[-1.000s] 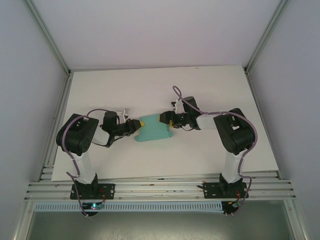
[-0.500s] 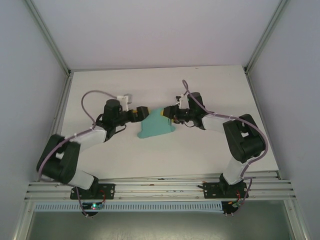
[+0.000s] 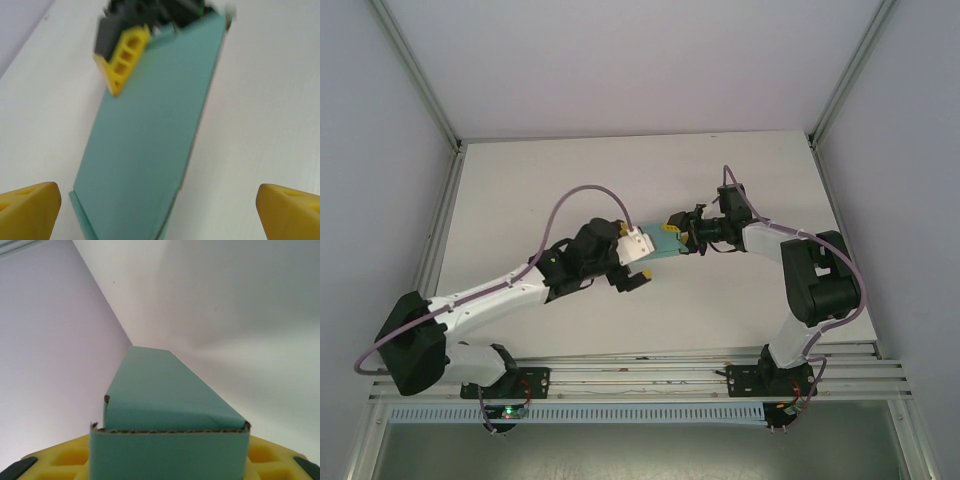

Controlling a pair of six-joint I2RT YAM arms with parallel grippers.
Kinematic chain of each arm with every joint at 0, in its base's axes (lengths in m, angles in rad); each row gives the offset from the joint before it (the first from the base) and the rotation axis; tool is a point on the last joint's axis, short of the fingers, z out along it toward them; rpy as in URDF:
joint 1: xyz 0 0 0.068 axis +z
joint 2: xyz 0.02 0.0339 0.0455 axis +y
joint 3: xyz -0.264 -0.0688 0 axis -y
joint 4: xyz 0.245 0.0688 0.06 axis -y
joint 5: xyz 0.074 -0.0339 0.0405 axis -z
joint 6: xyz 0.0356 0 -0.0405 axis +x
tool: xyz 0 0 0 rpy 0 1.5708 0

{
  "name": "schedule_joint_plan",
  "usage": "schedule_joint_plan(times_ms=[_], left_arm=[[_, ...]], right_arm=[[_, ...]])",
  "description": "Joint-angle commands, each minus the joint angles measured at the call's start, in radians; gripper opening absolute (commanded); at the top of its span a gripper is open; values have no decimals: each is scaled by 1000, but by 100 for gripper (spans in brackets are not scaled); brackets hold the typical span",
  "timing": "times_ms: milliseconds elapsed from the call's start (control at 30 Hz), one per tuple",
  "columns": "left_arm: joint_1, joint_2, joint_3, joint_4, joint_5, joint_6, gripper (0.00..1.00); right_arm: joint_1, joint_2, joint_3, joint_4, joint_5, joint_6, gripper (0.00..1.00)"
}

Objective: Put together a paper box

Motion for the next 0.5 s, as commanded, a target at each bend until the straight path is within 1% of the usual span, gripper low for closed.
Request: schedule_joint_plan(times_ms=[0,67,200,333,400,467], left_arm=[[-10,24,49,-94,-137,134,100],[-17,36,56,-100,-160,134,100],[-18,38,31,-25,-223,146,100],[-17,43,38,-44,-215,156,97],[-17,52,39,-37,-221,160,91],[-17,60,40,-24,-224,162,82]], right_arm=[[-10,-15,33,-2,-95,107,39],[-10,-14,33,-1,-96,116,39],[-10,-12,37,-21,-111,113,39],[-6,-5,39,-59,-116,100,40],[-3,-9,43,-59,-118,103,40],[1,-16,49,-68,-121,101,41]])
